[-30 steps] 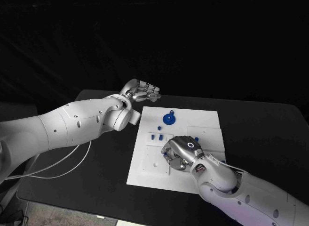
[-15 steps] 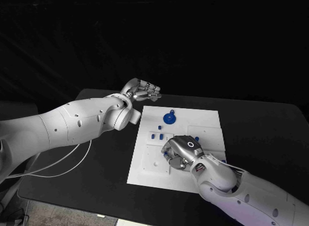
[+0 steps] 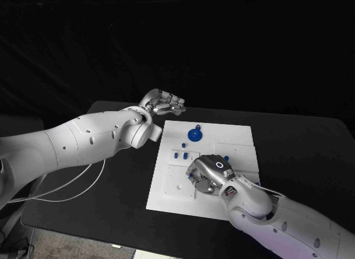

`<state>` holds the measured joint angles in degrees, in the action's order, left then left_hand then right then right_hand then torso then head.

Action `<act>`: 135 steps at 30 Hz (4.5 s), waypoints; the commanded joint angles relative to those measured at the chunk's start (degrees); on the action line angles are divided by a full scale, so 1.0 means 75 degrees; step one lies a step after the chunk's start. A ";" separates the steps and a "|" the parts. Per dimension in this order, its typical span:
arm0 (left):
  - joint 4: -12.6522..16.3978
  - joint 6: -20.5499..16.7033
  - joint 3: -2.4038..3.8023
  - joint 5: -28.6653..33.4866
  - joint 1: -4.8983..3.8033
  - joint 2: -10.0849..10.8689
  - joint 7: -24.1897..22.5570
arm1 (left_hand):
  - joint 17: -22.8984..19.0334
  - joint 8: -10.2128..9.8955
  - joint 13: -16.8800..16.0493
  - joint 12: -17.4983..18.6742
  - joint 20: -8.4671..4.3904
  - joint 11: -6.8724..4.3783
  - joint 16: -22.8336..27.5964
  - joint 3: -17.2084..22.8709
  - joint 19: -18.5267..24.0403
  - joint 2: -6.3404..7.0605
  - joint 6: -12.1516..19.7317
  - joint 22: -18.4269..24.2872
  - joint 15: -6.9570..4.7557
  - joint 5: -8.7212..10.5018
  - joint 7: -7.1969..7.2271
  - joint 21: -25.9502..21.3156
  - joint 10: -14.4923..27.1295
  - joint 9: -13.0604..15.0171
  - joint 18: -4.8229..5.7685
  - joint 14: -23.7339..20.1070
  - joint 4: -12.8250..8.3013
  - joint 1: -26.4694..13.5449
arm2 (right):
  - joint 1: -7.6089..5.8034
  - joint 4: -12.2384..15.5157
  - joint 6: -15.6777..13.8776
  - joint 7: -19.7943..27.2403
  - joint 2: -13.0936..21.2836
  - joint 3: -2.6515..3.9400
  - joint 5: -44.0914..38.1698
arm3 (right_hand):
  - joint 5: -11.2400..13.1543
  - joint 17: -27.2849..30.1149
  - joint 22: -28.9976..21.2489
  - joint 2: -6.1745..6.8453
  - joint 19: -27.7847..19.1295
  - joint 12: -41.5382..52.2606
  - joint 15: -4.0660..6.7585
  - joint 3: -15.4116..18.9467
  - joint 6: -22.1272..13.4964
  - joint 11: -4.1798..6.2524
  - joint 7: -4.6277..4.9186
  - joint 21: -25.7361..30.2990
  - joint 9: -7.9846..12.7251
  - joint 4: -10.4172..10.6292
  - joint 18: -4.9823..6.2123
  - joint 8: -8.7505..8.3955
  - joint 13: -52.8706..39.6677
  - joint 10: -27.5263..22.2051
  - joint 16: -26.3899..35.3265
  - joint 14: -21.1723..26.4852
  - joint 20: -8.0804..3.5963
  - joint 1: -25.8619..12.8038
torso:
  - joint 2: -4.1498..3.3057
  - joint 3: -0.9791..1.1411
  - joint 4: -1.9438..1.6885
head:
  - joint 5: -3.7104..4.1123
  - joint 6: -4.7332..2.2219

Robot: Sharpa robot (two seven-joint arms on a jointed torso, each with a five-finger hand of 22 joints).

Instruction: Assemble the parts on the task board

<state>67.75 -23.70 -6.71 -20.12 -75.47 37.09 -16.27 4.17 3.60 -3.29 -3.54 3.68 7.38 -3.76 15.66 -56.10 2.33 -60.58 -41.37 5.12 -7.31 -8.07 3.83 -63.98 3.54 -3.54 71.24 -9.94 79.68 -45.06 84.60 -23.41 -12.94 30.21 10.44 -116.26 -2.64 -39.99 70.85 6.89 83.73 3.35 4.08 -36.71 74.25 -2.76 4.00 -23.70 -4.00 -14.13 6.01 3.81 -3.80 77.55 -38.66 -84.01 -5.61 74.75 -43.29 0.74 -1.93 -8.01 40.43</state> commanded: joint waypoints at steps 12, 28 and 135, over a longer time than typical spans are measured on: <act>0.0016 0.0126 0.0003 -0.0043 -0.0015 -0.0013 -0.0023 | -0.0002 0.0009 -0.0003 -0.0006 0.0015 -0.0009 0.0014 -0.0001 0.0024 -0.0023 -0.0049 -0.0008 -0.0005 -0.0034 0.0002 0.0030 0.0037 0.0009 0.0032 -0.0062 0.0055 0.0038 | 0.0006 -0.0054 0.0344 -0.0053 -0.0045 -0.0029 -0.0121 | -0.0019 0.0012 0.0102 -0.0027 0.0133 0.0025 0.0043 0.0004 0.0046 0.0270 -0.0002 0.0014 -0.0010 -0.0054 0.0150 -0.0018 -0.0013 0.0387 -0.0030 0.0003 -0.0014 -0.0044 | -0.0003 -0.0008 -0.0006 | 0.0002 0.0019; 0.0023 0.0137 0.0002 -0.0049 -0.0016 -0.0011 -0.0009 | -0.0001 0.0009 -0.0003 -0.0007 0.0017 -0.0007 0.0013 -0.0001 0.0034 -0.0023 -0.0045 -0.0039 -0.0004 -0.0033 0.0000 0.0029 0.0044 0.0009 0.0030 -0.0065 0.0067 0.0061 | 0.0004 -0.0118 0.0540 -0.0246 -0.0166 -0.0117 -0.0294 | -0.0019 0.0025 0.0190 -0.0042 0.0152 0.0026 0.0040 0.0005 0.0036 0.0267 0.0003 0.0101 -0.0008 -0.0066 0.0137 -0.0020 -0.0012 0.0377 -0.0028 0.0007 -0.0013 -0.0059 | -0.0002 -0.0013 -0.0011 | 0.0006 0.0018; 0.0040 0.0087 -0.0009 0.0011 -0.0016 0.0146 -0.0121 | 0.0004 0.0008 -0.0001 0.0002 -0.0011 -0.0069 0.0013 0.0059 0.0050 -0.0014 -0.0075 -0.0369 -0.0034 -0.0041 0.0007 0.0021 -0.0181 0.0009 0.0038 -0.0011 0.0095 0.0044 | -0.0340 0.0189 0.1718 -0.0872 0.1126 0.1168 0.0088 | -0.0019 0.0290 -0.0304 0.0016 0.0312 0.0033 -0.0023 0.0041 -0.0254 0.0212 0.0078 -0.0116 -0.0007 0.0293 0.0231 -0.0011 -0.0028 0.0126 -0.0836 0.0150 0.0068 0.0052 | -0.0005 0.0004 -0.0004 | 0.0248 -0.0115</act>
<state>67.93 -23.51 -6.82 -20.24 -75.47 38.23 -16.95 4.17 3.60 -3.29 -3.54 3.67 6.67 -3.76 16.01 -56.10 2.10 -61.10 -44.13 4.91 -7.31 -7.97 4.07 -65.72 3.53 -3.54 71.46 -9.33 79.91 -47.63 85.84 -9.98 -18.68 38.67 19.21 -113.68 -2.65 -37.75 68.52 8.03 83.84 3.31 3.58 -36.33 71.96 -2.78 4.52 -24.41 -4.01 -11.72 7.03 3.81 -3.45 76.08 -44.87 -82.89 -4.74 74.59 -43.31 0.77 -1.98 -6.13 39.55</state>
